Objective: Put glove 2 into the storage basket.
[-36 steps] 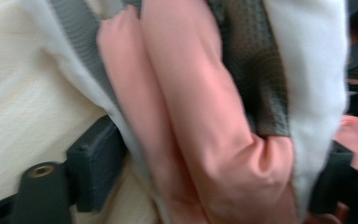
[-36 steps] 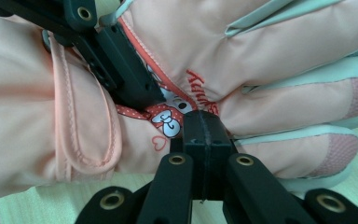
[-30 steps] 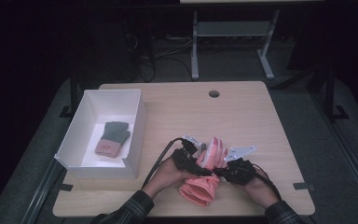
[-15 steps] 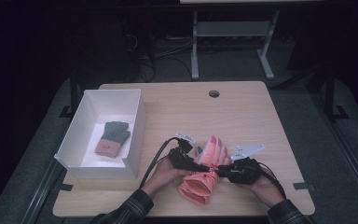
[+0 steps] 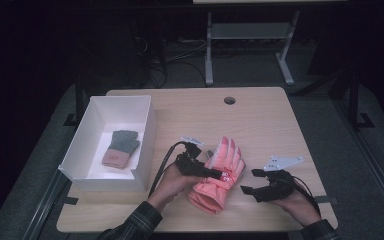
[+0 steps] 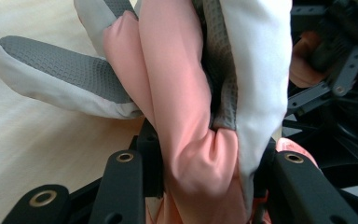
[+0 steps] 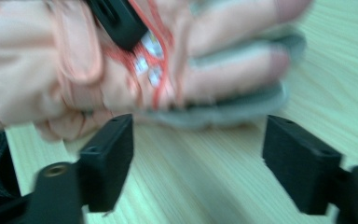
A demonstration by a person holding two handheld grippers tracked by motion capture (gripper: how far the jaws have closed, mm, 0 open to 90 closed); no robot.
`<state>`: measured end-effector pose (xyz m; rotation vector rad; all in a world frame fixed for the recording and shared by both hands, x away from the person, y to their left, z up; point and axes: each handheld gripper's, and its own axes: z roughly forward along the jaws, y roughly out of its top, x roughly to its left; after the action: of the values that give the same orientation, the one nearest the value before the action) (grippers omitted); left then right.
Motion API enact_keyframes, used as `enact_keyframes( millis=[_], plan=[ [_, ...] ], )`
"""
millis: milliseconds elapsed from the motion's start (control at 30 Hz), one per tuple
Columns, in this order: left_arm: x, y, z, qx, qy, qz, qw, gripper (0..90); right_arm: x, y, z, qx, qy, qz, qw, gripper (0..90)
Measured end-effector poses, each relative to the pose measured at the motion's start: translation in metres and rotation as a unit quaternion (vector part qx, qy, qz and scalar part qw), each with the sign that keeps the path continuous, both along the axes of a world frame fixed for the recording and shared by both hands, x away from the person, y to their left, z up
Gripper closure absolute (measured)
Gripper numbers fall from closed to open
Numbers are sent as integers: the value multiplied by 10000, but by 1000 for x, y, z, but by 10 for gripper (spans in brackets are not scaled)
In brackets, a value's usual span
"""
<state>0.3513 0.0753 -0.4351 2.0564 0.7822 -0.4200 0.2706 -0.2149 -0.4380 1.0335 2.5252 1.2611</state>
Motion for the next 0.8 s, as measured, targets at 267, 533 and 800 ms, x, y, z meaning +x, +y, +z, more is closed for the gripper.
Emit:
enact_keyframes(
  millis=[267,533,800],
  plan=[
    [0,12,19,22,-167,119,9998,596,-1,-5,-8,-78,-131,-364,9992,133],
    [2,24,42,205,-312,408,9985,596,0,-3,-15,-170,-244,-465,9985,133],
    [3,36,71,171,-399,452,9980,594,1,-4,-16,-188,-214,-515,9983,133]
  ],
)
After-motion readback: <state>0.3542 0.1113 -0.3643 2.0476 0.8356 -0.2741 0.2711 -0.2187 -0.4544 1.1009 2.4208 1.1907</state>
